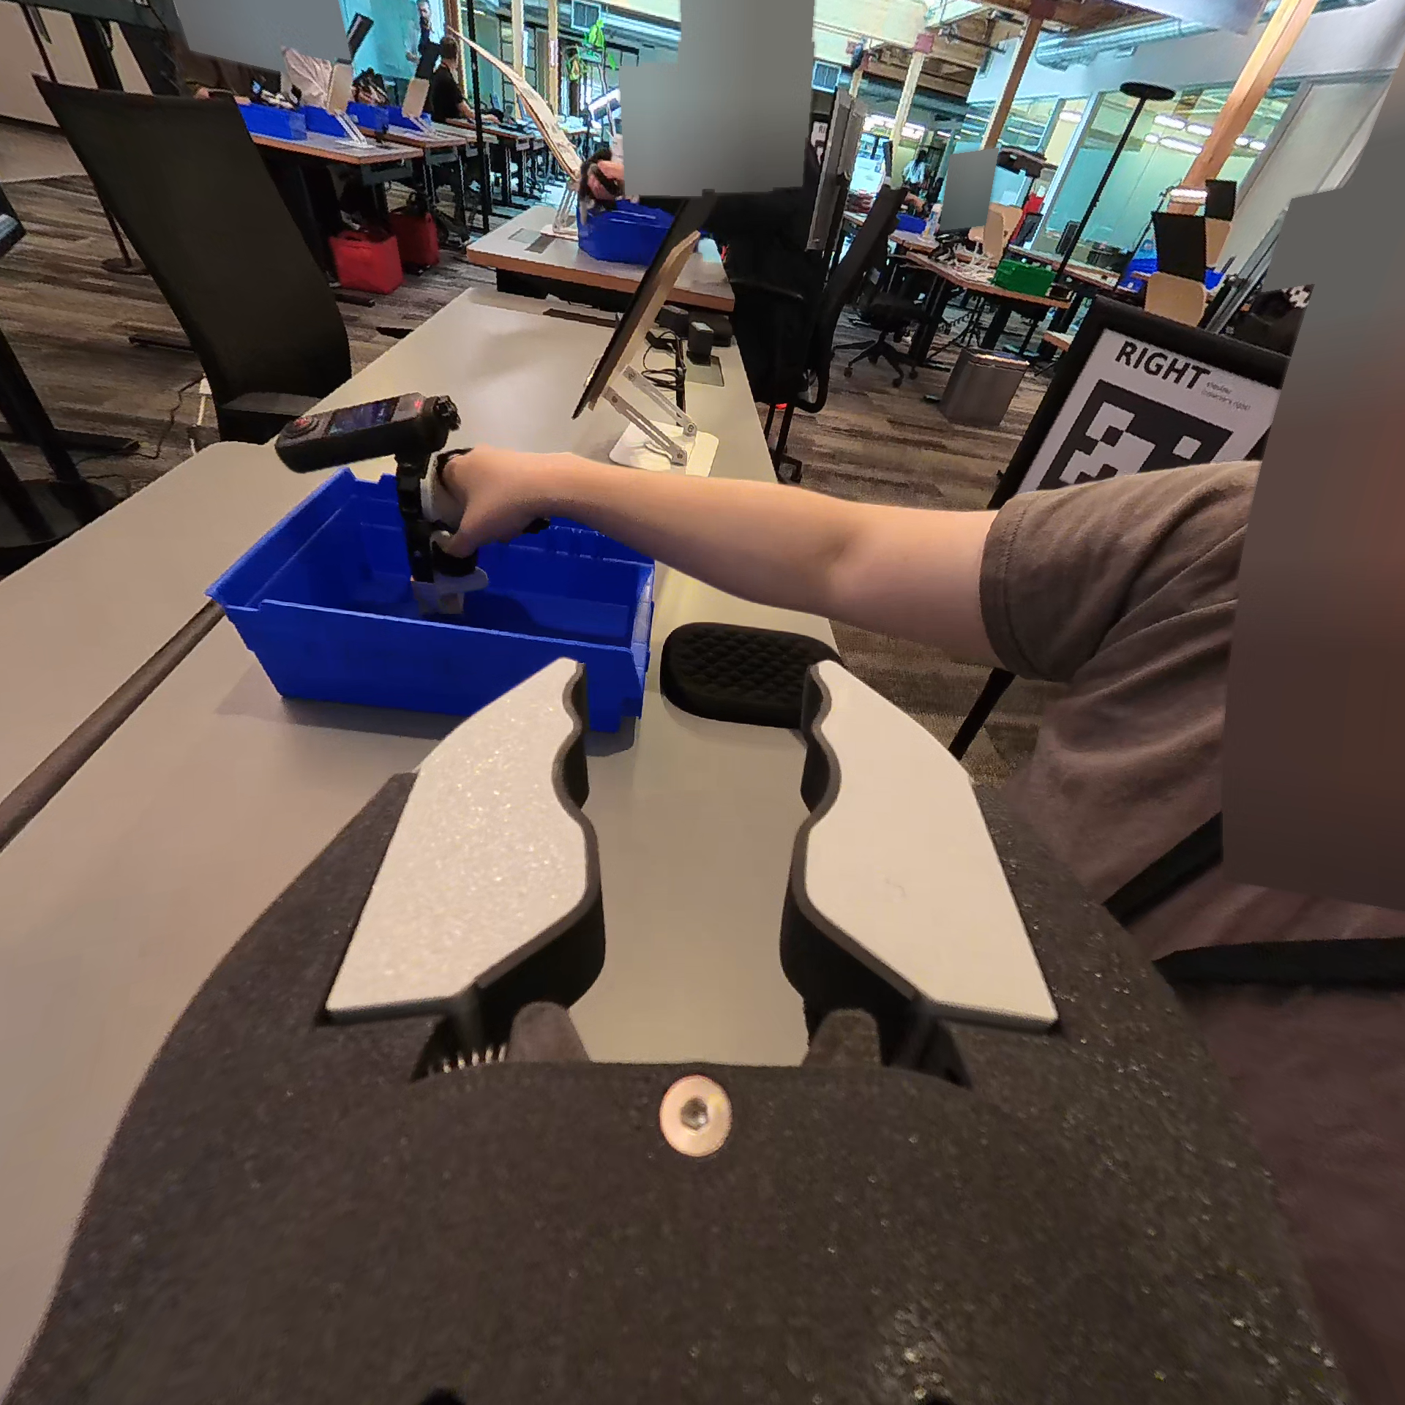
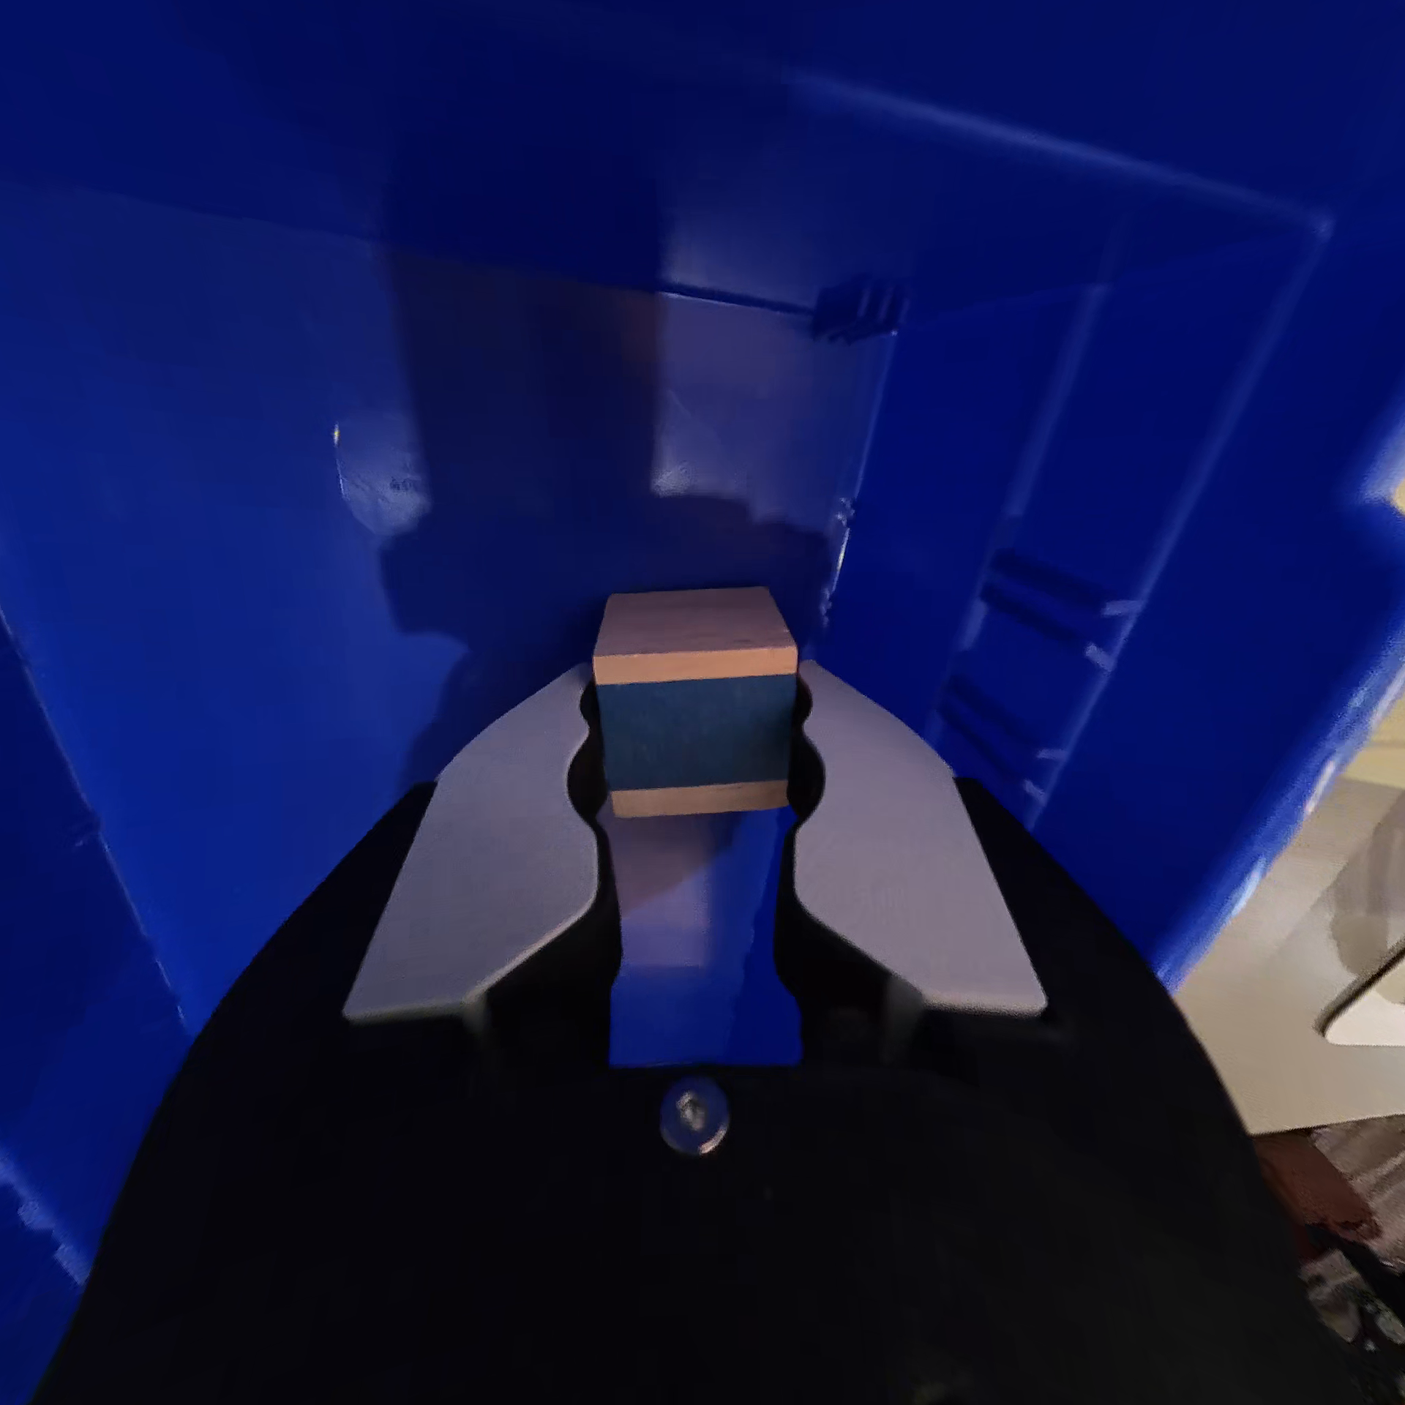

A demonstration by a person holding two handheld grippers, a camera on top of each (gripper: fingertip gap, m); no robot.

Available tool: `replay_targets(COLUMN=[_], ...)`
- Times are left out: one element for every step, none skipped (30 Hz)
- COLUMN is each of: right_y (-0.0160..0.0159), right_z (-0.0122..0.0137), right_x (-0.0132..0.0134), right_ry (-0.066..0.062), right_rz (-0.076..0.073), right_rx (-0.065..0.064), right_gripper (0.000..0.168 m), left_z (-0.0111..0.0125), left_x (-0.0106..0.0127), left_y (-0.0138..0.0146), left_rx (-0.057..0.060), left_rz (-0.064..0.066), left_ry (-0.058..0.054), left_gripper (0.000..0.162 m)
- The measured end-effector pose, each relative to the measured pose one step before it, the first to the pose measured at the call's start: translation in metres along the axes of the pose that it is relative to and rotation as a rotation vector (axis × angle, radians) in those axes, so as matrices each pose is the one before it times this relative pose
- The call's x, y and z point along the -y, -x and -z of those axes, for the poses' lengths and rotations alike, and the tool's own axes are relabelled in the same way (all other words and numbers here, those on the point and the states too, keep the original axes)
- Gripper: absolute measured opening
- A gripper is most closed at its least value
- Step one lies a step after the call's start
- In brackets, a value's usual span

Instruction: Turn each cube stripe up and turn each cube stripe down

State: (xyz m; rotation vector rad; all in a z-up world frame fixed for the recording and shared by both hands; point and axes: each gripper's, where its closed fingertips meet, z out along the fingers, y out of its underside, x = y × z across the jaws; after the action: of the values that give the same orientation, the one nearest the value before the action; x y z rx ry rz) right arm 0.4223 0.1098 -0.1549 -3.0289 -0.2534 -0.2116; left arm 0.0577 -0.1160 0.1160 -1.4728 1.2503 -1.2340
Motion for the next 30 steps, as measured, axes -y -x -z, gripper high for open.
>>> replay_targets(right_y=[-0.00025, -0.00035, 0.00107, 0.00177, 0.00177, 0.00334, 0.00295, 0.00010, -0.00125, -0.00165, -0.00082, 0.00149, 0.00330, 0.00495, 0.00577, 0.00585, 0.00742, 0.01004, 0.01024, 0.00918, 0.00789, 0.00583, 0.00365, 0.00171, -0.00055, -0.00152, -0.00151, -0.00144, -0.00157, -0.00163], right_z=[0.00007, 0.00017, 0.00069, 0.00193, 0.00419, 0.00703, 0.01011, 0.01261, 0.01456, 0.01552, 0.01573, 0.01578, 0.01567, 0.01551, 0.01462, 0.01340, 0.01167, 0.00978, 0.00764, 0.00548, 0.00340, 0.00198, 0.00087, 0.00010, -0.00062, -0.00140, -0.00216, -0.00230, -0.00201, -0.00139], right_x=[0.00044, 0.00093, 0.00086, 0.00052, -0.00019, -0.00037, 0.00092, 0.00255, 0.00464, 0.00543, 0.00519, 0.00588, 0.00666, 0.00753, 0.00827, 0.00867, 0.00916, 0.00888, 0.00708, 0.00556, 0.00360, 0.00127, -0.00124, -0.00345, -0.00444, -0.00463, -0.00411, -0.00357, -0.00256, -0.00144], right_ry=[-0.0146, -0.0199, -0.0229, -0.0226, -0.0215, -0.0259, -0.0358, -0.0445, -0.0538, -0.0551, -0.0486, -0.0491, -0.0539, -0.0577, -0.0639, -0.0658, -0.0700, -0.0697, -0.0589, -0.0482, -0.0350, -0.0162, 0.0026, 0.0141, 0.0129, 0.0113, 0.0117, 0.0138, 0.0119, 0.0071], right_rz=[-0.0086, -0.0029, -0.0004, 0.0018, 0.0015, 0.0065, 0.0083, 0.0097, 0.0122, 0.0081, 0.0022, 0.0000, -0.0052, -0.0026, 0.0009, -0.0045, 0.0007, 0.0080, 0.0057, 0.0097, 0.0197, 0.0253, 0.0312, 0.0314, 0.0201, 0.0087, 0.0003, -0.0042, -0.0036, -0.0003], right_rx=[-0.0043, -0.0080, -0.0018, 0.0009, -0.0028, 0.0061, 0.0040, -0.0135, -0.0197, -0.0150, -0.0020, 0.0180, 0.0288, 0.0339, 0.0330, 0.0284, 0.0347, 0.0466, 0.0480, 0.0422, 0.0362, 0.0270, 0.0204, 0.0125, 0.0025, 0.0021, 0.0064, 0.0080, 0.0027, -0.0036], right_gripper=[0.047, 0.049, 0.053, 0.060, 0.064, 0.064, 0.064, 0.064, 0.064, 0.063, 0.064, 0.063, 0.064, 0.064, 0.063, 0.063, 0.062, 0.061, 0.060, 0.059, 0.058, 0.057, 0.057, 0.057, 0.057, 0.057, 0.057, 0.057, 0.057, 0.057], left_z=[-0.00066, -0.00040, -0.00021, 0.00001, 0.00053, 0.00120, 0.00254, 0.00411, 0.00534, 0.00642, 0.00698, 0.00738, 0.00768, 0.00817, 0.00856, 0.00856, 0.00816, 0.00740, 0.00658, 0.00611, 0.00560, 0.00577, 0.00491, 0.00373, 0.00204, -0.00015, -0.00243, -0.00507, -0.00761, -0.00973], left_x=[-0.00061, -0.00046, -0.00036, -0.00057, -0.00090, -0.00149, -0.00142, 0.00014, 0.00243, 0.00410, 0.00375, 0.00269, 0.00112, -0.00044, -0.00118, -0.00167, -0.00235, -0.00294, -0.00373, -0.00432, -0.00472, -0.00443, -0.00211, -0.00084, -0.00172, -0.00453, -0.00789, -0.00978, -0.01222, -0.01472], left_y=[-0.00065, -0.00069, -0.00106, -0.00087, -0.00050, 0.00023, 0.00098, 0.00165, 0.00237, 0.00285, 0.00319, 0.00410, 0.00601, 0.00889, 0.01210, 0.01428, 0.01486, 0.01379, 0.01198, 0.01017, 0.00789, 0.00609, 0.00482, 0.00360, 0.00329, 0.00444, 0.00718, 0.00899, 0.00884, 0.01127], left_rx=[-0.0004, -0.0010, -0.0025, -0.0018, 0.0017, 0.0068, 0.0125, 0.0179, 0.0231, 0.0243, 0.0237, 0.0267, 0.0367, 0.0544, 0.0725, 0.0844, 0.0839, 0.0731, 0.0591, 0.0433, 0.0259, 0.0116, -0.0010, -0.0142, -0.0191, -0.0172, -0.0056, 0.0045, 0.0046, 0.0223], left_rz=[0.0003, 0.0010, 0.0018, 0.0034, 0.0053, 0.0056, 0.0013, -0.0053, -0.0092, -0.0083, -0.0046, -0.0016, -0.0038, -0.0079, -0.0107, -0.0083, -0.0040, -0.0022, -0.0022, 0.0019, 0.0081, 0.0119, 0.0067, -0.0142, -0.0293, -0.0334, -0.0319, -0.0262, -0.0237, -0.0147], left_ry=[0.0037, 0.0030, 0.0026, 0.0043, 0.0082, 0.0131, 0.0158, 0.0050, -0.0111, -0.0215, -0.0192, -0.0116, -0.0028, 0.0068, 0.0099, 0.0098, 0.0124, 0.0147, 0.0163, 0.0151, 0.0147, 0.0136, 0.0031, -0.0008, 0.0048, 0.0197, 0.0429, 0.0557, 0.0662, 0.0816], left_gripper=[0.054, 0.054, 0.054, 0.054, 0.054, 0.056, 0.058, 0.058, 0.058, 0.058, 0.057, 0.057, 0.056, 0.055, 0.055, 0.055, 0.054, 0.053, 0.052, 0.051, 0.048, 0.046, 0.046, 0.046, 0.044, 0.041, 0.040, 0.041, 0.041, 0.041])
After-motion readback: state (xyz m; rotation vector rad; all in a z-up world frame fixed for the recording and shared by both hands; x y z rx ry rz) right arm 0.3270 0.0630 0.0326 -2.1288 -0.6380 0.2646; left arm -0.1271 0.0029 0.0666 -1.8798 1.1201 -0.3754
